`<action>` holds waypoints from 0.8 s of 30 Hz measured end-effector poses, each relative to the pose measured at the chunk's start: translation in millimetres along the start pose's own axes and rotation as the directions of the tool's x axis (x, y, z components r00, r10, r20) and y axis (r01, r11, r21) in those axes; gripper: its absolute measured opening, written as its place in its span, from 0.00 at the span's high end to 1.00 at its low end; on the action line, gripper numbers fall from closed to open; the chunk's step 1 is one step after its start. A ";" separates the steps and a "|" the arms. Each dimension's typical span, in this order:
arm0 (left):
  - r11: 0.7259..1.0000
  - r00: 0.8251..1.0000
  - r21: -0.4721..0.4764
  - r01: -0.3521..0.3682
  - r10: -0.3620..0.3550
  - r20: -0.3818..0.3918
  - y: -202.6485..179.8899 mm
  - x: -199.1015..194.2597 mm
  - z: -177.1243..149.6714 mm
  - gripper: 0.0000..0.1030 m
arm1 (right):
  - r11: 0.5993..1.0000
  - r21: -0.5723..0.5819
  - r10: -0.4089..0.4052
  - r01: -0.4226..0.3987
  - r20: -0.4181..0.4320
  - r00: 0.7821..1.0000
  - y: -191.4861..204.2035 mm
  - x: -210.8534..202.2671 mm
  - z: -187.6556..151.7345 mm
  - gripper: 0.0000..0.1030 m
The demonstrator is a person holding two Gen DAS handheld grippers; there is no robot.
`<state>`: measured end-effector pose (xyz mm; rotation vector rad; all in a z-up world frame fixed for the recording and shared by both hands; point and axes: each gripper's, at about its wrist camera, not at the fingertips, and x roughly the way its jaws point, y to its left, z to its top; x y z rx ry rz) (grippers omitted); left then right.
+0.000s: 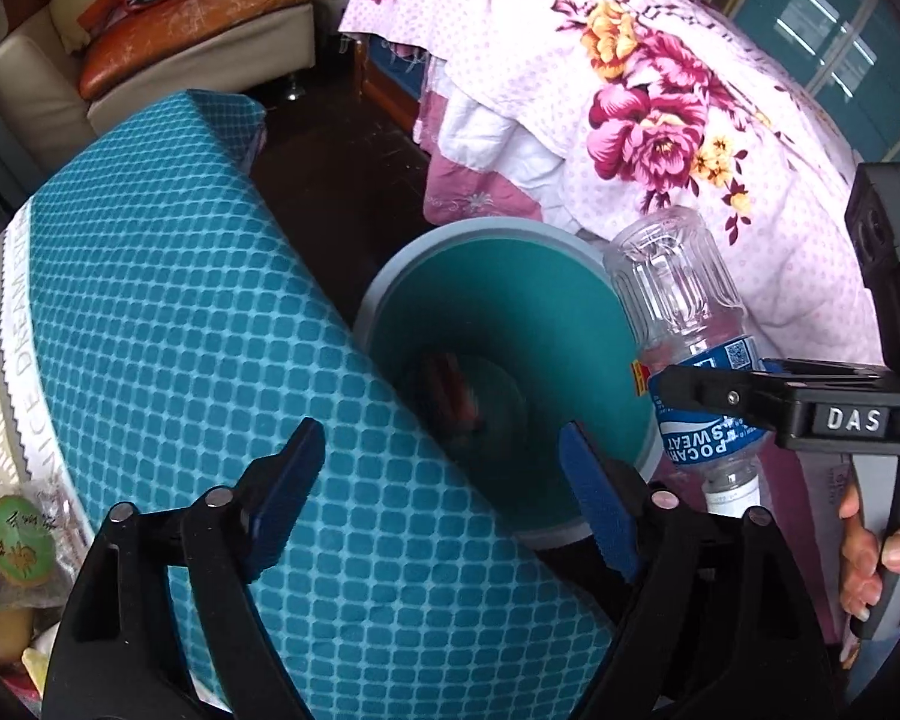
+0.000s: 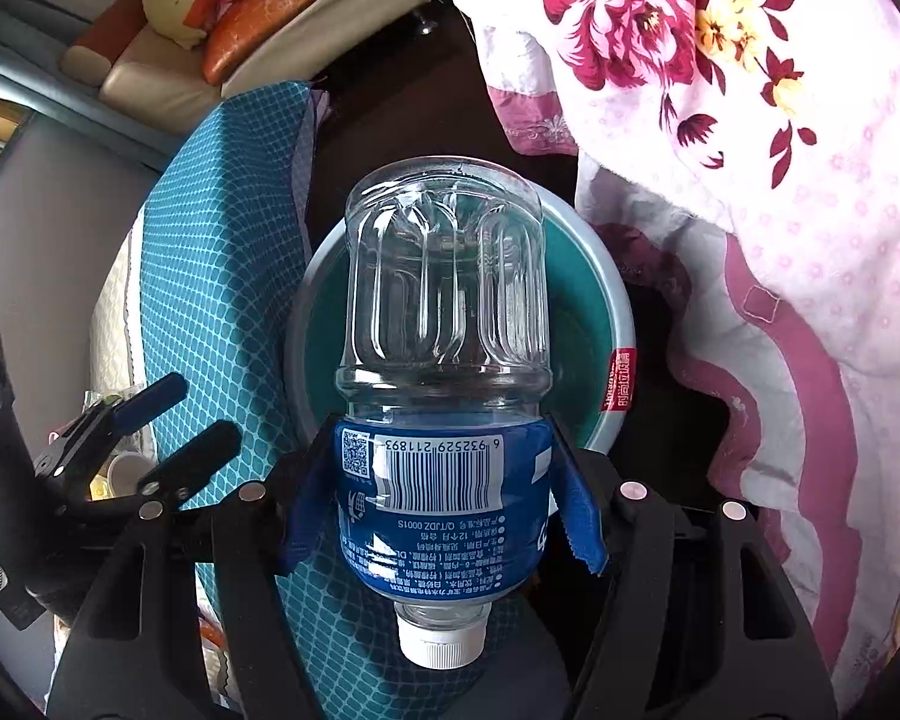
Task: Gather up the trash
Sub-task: 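Carry the Pocari bottle over the teal bin and open the right tool, then carry the red can over the teal bin and open the left tool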
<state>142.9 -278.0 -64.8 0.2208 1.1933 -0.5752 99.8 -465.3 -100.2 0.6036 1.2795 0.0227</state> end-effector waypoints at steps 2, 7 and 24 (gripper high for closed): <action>1.000 1.000 -0.008 0.000 0.000 0.006 4.0 -5.0 -2.1 0.17 | 1.000 0.003 0.000 0.000 -0.006 1.000 1.8 2.2 0.2 0.40; 1.000 1.000 -0.029 0.001 -0.001 0.020 16.8 -20.6 -10.2 0.15 | 1.000 -0.005 -0.005 0.005 -0.022 1.000 10.9 7.9 -0.2 0.39; 0.990 0.995 -0.138 -0.020 0.033 0.093 73.8 -88.0 -51.7 0.13 | 0.995 -0.086 -0.040 0.039 -0.009 0.999 69.1 -4.1 -24.5 0.28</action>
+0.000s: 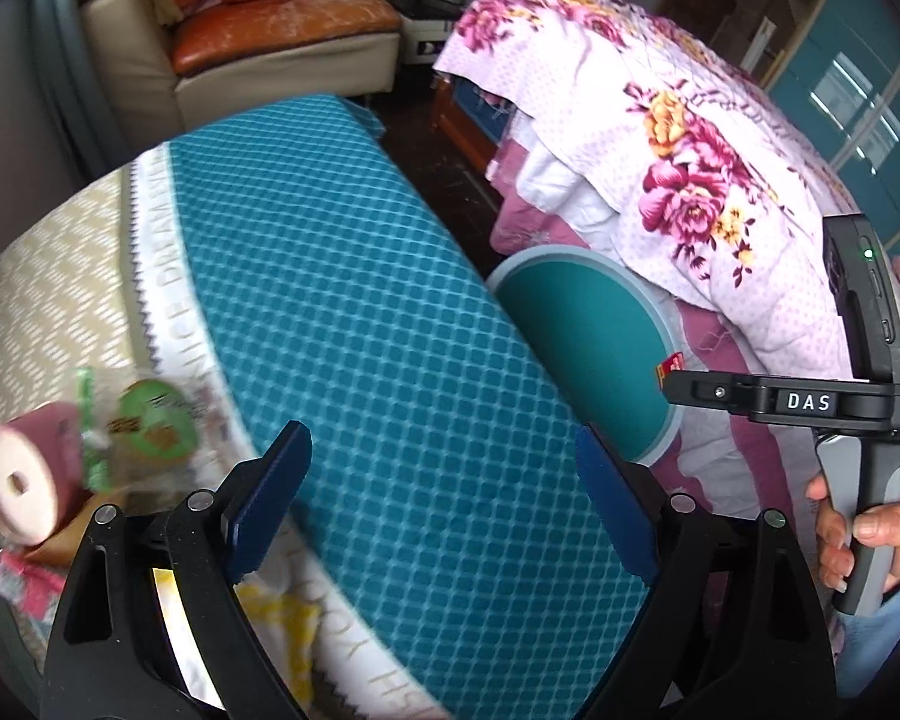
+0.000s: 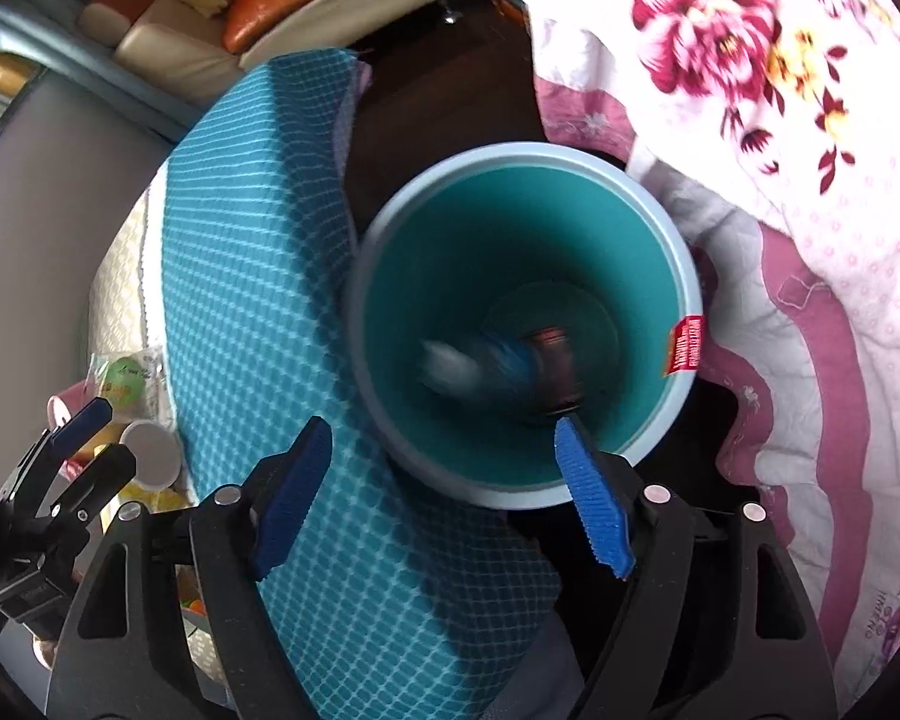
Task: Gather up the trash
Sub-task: 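Carry the red can over the teal bin and open the left tool, then grasp the blue snack packet with the left tool while the right tool grasps the yellow wrapper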
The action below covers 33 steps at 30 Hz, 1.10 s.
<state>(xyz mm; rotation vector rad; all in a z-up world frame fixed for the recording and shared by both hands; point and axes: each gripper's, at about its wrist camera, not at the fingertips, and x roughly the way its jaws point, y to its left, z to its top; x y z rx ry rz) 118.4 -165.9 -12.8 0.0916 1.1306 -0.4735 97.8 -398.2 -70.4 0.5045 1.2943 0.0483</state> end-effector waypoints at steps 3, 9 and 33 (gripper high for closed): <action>1.000 1.000 -0.022 -0.012 0.013 0.023 15.3 -17.8 -6.8 0.13 | 0.999 -0.032 -0.005 0.005 0.001 1.000 19.0 -4.1 -7.4 0.27; 0.995 0.995 -0.075 -0.058 0.064 0.079 60.5 -63.6 -28.7 0.13 | 0.994 -0.110 0.009 -0.010 -0.012 1.000 63.2 -7.8 -26.9 0.27; 0.964 0.989 -0.226 -0.141 0.148 0.016 203.3 -98.3 -176.1 0.11 | 0.931 -0.357 0.010 -0.075 -0.182 0.983 234.2 53.8 -100.9 0.26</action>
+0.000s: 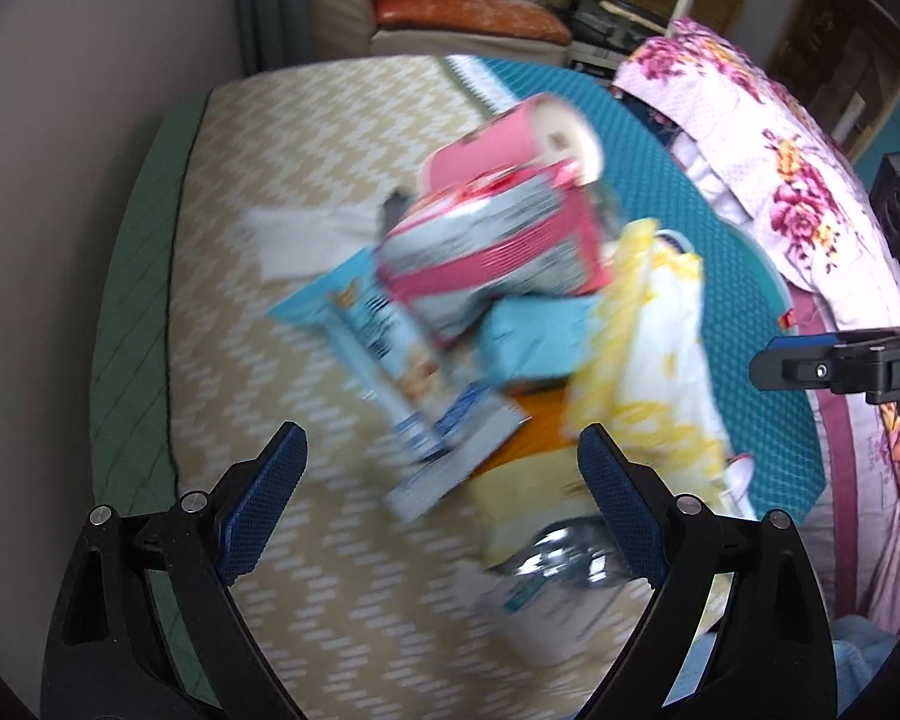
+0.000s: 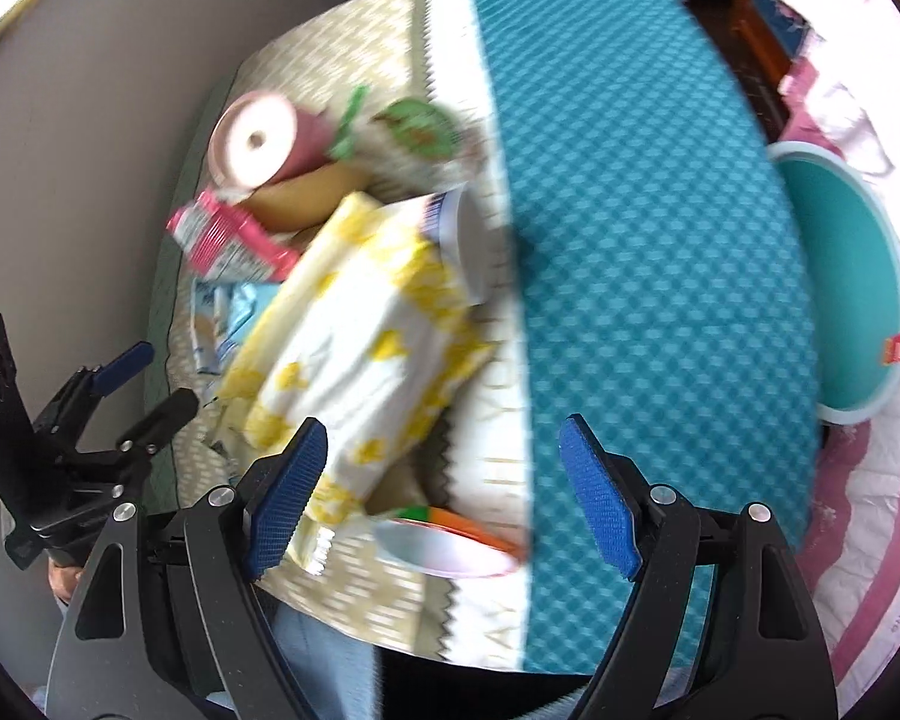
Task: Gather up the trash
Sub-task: 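Grasp the blue snack packet with the left tool while the right tool grasps the yellow wrapper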
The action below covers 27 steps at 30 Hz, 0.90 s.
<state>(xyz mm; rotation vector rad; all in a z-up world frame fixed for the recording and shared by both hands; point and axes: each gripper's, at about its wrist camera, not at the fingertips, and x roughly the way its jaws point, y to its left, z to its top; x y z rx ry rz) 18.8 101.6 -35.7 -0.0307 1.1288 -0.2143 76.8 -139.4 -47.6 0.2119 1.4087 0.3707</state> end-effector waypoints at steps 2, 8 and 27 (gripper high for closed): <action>0.999 1.000 -0.041 0.002 -0.002 -0.010 14.1 4.0 -5.4 0.11 | 1.000 -0.003 0.001 -0.001 -0.008 1.000 10.1 8.8 2.5 0.26; 0.987 1.000 -0.157 0.020 -0.023 -0.018 47.2 10.9 -10.1 0.11 | 1.000 -0.016 -0.021 0.021 0.018 1.000 30.1 25.7 10.8 0.27; 0.955 0.998 -0.292 -0.057 0.047 -0.040 49.7 49.4 15.6 0.47 | 1.000 -0.020 0.006 -0.004 0.092 0.996 8.4 -9.2 -12.2 0.94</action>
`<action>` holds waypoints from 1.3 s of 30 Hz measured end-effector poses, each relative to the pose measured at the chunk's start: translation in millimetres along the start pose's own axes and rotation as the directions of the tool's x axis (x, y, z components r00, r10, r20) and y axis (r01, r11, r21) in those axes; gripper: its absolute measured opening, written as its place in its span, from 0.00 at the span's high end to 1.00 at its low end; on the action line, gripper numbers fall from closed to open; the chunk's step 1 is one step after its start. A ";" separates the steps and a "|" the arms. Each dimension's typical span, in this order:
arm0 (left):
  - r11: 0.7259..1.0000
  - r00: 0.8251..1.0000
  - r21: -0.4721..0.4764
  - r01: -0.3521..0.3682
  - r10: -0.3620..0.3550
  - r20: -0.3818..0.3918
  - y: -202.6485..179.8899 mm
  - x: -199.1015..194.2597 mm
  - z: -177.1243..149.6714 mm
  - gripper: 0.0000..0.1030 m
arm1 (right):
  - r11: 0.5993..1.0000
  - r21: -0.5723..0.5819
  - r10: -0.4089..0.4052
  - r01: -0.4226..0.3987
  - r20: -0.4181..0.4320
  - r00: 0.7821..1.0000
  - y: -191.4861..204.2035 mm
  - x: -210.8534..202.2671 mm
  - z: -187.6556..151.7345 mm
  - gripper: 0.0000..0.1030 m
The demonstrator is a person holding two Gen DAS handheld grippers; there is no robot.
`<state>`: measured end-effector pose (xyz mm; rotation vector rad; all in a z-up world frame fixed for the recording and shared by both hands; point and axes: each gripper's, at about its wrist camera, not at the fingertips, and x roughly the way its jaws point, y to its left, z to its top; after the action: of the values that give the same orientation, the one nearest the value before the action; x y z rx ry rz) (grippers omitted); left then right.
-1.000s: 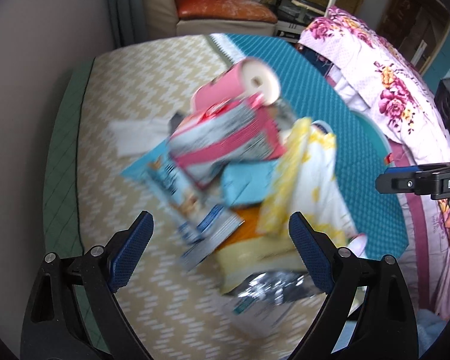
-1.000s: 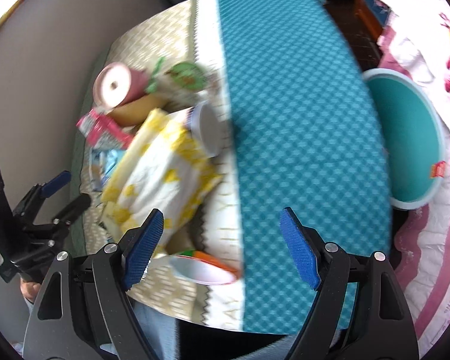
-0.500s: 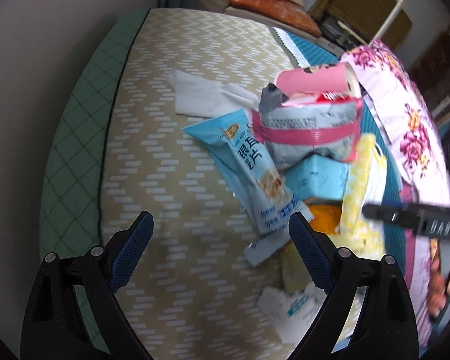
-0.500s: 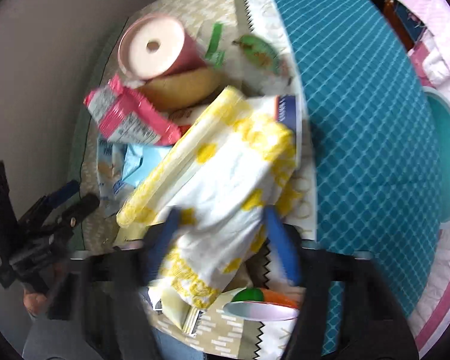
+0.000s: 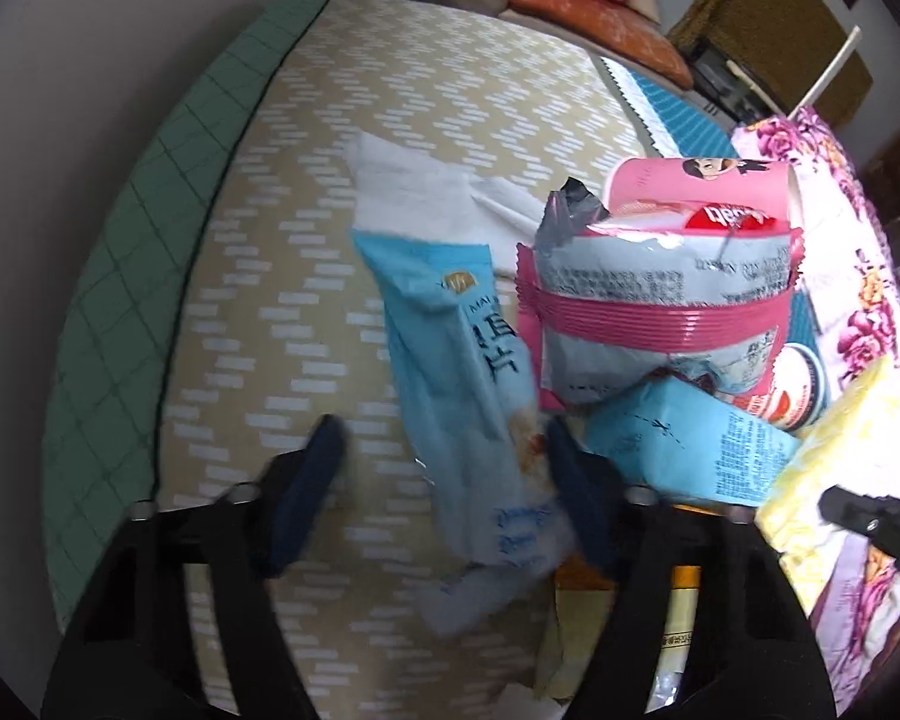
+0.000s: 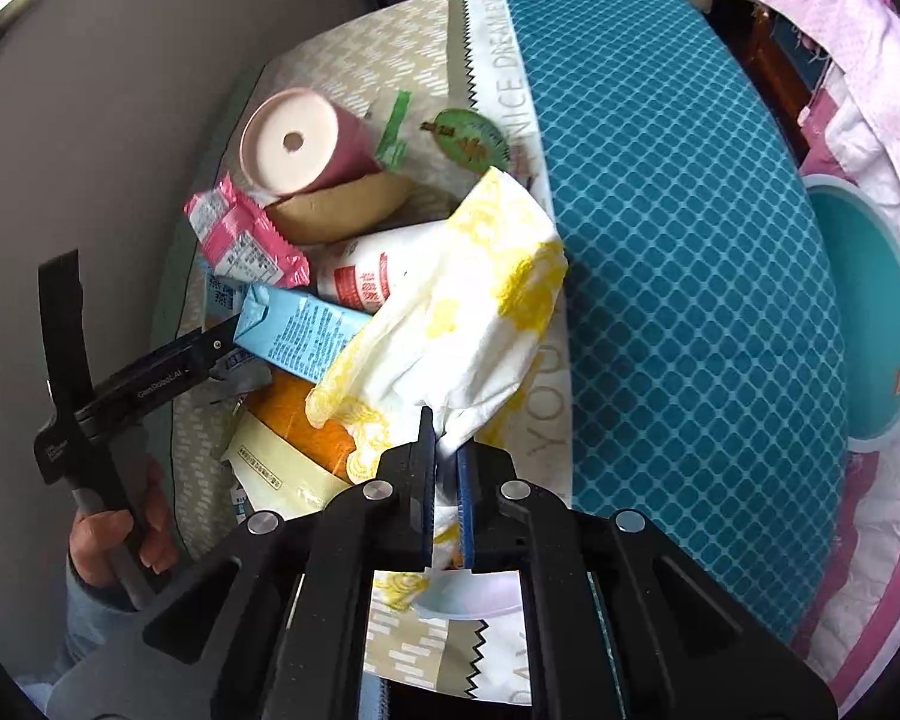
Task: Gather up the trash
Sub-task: 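Grasp the blue snack packet with the left tool while the right tool grasps the yellow wrapper, then carry the yellow wrapper to the teal bin and open the right tool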
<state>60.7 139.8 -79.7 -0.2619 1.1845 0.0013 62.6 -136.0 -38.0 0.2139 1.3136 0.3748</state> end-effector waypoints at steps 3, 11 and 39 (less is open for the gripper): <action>1.000 1.000 -0.003 -0.026 0.026 0.006 5.2 -2.2 0.7 0.69 | 1.000 0.013 0.007 -0.007 0.017 1.000 -11.1 -7.6 1.3 0.94; 0.997 0.996 -0.056 -0.046 0.050 0.068 25.3 -35.2 -5.1 0.73 | 0.999 0.043 0.017 -0.020 0.059 0.998 -31.0 -19.5 2.5 0.94; 0.841 0.967 0.484 0.242 -0.248 -0.052 -278.4 -36.6 -14.0 0.73 | 0.917 0.393 -0.077 -0.071 0.348 0.934 -227.6 -127.7 -20.3 0.94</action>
<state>72.4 -128.0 5.0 0.0372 1.0918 -0.5185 50.0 -396.0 -10.5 0.5993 1.0146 0.0503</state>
